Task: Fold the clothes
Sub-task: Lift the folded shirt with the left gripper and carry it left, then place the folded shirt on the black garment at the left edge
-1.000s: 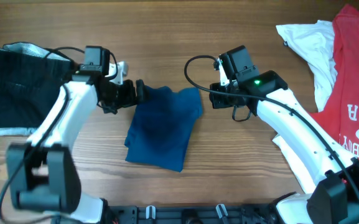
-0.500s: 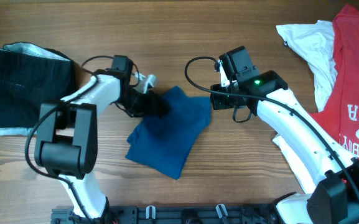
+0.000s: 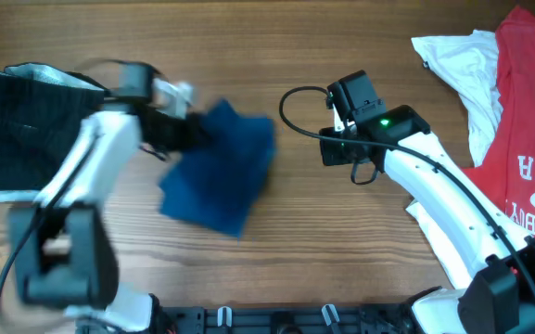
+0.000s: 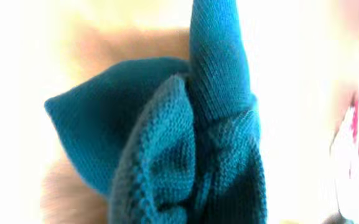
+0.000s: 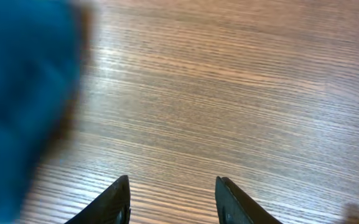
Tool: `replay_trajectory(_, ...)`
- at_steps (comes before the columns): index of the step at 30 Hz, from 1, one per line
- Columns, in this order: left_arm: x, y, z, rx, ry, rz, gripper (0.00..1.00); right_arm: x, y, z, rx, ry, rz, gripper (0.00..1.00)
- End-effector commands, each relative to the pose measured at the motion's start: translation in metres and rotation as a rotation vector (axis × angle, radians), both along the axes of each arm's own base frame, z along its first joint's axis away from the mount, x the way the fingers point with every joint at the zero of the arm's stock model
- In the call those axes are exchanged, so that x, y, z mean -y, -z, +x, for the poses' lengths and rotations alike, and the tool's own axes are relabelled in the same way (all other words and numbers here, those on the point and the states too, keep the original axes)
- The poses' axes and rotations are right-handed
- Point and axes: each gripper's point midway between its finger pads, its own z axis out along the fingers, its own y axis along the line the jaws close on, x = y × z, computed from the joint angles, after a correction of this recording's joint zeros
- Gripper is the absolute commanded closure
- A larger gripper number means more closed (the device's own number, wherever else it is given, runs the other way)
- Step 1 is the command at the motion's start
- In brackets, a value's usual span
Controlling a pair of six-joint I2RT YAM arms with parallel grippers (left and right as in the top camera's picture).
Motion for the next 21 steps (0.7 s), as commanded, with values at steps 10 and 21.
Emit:
replay_trajectory(10, -0.234, -0.141, 0.036, 0.505, -0.678, 0.317, 0.96, 0.016, -0.040, 0.002, 0.107, 0.060, 0.018, 0.55)
replay_trajectory(21, -0.323, -0.116, 0.050, 0.553, -0.830, 0.374, 0.96, 0.020, -0.036, -0.005, 0.074, 0.059, 0.003, 0.55)
